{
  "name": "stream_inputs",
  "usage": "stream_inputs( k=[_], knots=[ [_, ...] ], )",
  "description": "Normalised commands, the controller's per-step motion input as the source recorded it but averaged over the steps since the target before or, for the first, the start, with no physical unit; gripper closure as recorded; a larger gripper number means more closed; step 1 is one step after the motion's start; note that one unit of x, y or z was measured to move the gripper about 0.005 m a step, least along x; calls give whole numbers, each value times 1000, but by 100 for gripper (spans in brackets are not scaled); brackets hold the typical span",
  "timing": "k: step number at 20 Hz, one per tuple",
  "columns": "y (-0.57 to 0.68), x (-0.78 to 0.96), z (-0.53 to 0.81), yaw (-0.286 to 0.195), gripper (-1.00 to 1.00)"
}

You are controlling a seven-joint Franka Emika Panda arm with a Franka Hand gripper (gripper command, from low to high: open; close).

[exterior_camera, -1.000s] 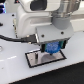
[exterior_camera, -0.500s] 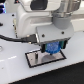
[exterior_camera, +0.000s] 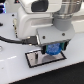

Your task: Insert the blue gear onto the right peg, followed by the red gear

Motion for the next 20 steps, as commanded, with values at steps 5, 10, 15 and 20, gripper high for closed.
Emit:
stream_inputs(
  k=[5,10,15,20],
  knots=[
    [60,51,217,0,100],
    [25,90,221,0,100],
    [-41,195,0,0,100],
    [-94,120,-13,0,100]
  ],
)
